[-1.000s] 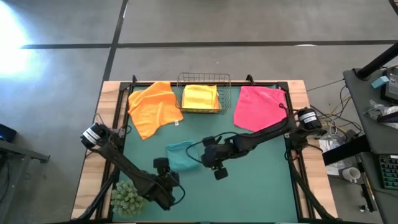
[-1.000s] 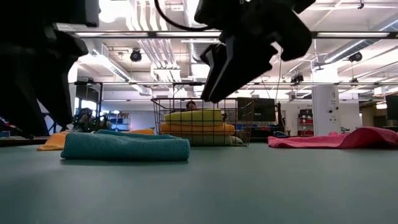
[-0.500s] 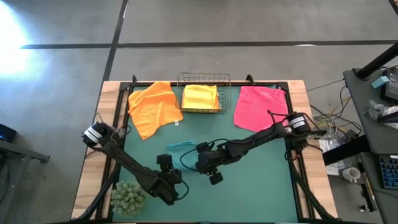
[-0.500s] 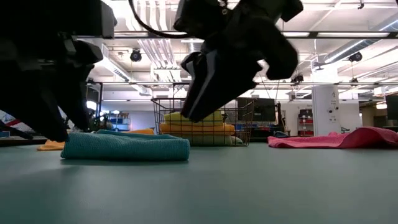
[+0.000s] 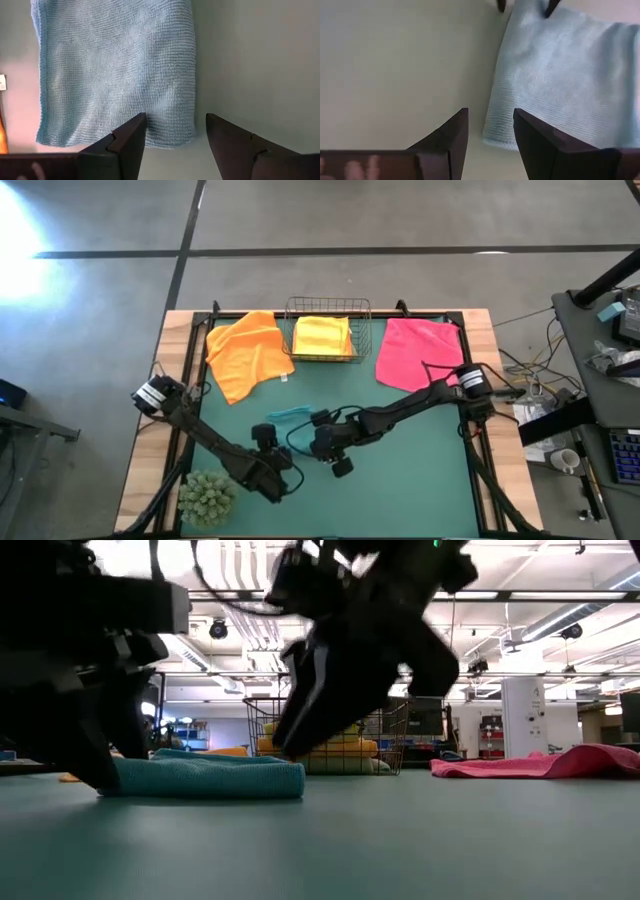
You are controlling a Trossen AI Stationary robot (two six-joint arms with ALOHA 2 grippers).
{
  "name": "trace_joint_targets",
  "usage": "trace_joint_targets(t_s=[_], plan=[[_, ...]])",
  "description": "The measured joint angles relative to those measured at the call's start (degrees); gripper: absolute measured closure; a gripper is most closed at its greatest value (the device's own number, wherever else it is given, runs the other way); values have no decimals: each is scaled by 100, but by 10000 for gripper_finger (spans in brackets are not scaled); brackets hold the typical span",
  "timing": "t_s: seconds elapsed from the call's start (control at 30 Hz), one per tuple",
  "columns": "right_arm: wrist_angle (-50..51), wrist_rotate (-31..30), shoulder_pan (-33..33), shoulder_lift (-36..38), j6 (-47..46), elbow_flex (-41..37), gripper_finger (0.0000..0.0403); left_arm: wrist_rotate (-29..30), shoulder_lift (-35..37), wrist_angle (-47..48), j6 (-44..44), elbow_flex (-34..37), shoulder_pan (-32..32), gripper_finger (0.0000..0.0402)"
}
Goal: Fold microfiber towels
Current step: Put the blue microfiber cloth into the wire basket
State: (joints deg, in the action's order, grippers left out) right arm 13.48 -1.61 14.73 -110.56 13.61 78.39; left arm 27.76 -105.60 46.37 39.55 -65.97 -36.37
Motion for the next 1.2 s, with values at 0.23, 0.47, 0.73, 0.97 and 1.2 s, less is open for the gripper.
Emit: trace_joint_targets(t_s=[0.23,0.47,0.73,0.97,1.2], plan=[[-204,-493,1,-261,-157,-4,254,-69,1,-86,20,266,107,211],[-229,-439,-10,-404,-161,-4,254,-198,22,-273,12,344,187,259],[-269,-441,-24,-562,-254,4,258,-166,9,-685,-333,377,276,387],[-267,-382,-90,-685,-479,13,333,-171,9,-757,-456,408,338,390],[-167,-450,-91,-551,-516,8,390,-217,44,-742,-672,406,372,399]])
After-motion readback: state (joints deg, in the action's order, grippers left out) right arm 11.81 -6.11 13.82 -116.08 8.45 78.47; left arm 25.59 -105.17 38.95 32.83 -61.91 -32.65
